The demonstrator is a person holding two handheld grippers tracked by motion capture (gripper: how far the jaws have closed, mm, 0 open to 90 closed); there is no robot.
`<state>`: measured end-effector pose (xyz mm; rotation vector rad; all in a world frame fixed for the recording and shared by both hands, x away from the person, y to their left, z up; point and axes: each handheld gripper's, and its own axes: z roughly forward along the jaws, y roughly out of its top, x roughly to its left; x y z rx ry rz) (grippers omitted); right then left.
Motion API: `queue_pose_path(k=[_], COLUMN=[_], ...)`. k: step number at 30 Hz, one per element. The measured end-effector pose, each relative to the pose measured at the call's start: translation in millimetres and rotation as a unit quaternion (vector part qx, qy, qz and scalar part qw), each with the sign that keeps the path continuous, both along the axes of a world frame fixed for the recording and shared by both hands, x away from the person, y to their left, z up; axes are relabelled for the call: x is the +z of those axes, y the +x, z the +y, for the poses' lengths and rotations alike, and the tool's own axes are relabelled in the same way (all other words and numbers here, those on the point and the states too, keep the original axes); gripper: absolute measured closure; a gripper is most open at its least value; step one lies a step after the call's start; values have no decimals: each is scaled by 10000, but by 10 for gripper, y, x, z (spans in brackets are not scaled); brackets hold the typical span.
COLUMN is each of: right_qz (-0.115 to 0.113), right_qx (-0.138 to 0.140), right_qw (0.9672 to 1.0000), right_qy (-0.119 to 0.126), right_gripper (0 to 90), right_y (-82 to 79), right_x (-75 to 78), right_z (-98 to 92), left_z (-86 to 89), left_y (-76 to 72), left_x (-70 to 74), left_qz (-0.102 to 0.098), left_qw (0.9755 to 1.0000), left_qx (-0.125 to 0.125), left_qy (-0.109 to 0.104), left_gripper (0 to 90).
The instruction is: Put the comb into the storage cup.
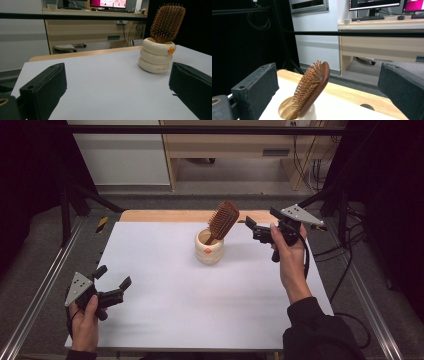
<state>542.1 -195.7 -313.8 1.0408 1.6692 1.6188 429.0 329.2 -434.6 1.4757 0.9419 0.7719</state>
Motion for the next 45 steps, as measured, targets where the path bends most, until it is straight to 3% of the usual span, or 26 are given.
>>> queue_pose_path(k=[11, 20, 45], right_qz=[-132, -237, -459], right_qx=[-185, -351, -585], right_qw=[9997, 9988, 9969], right_qy=[-126, -265, -269], right_gripper=[34, 31, 33], right_y=[-187, -308, -608], right_x=[-71, -170, -324], right_z=[-203, -349, -706], left_z=[90, 91, 212], left_y=[-37, -43, -113], left_x=[-18, -19, -7], left_qz=[7, -67, -198], left_qw=[9999, 10000, 9997], left_qx=[26, -15, -91], left_qy=[-117, -58, -53], left_gripper=[16, 16, 15])
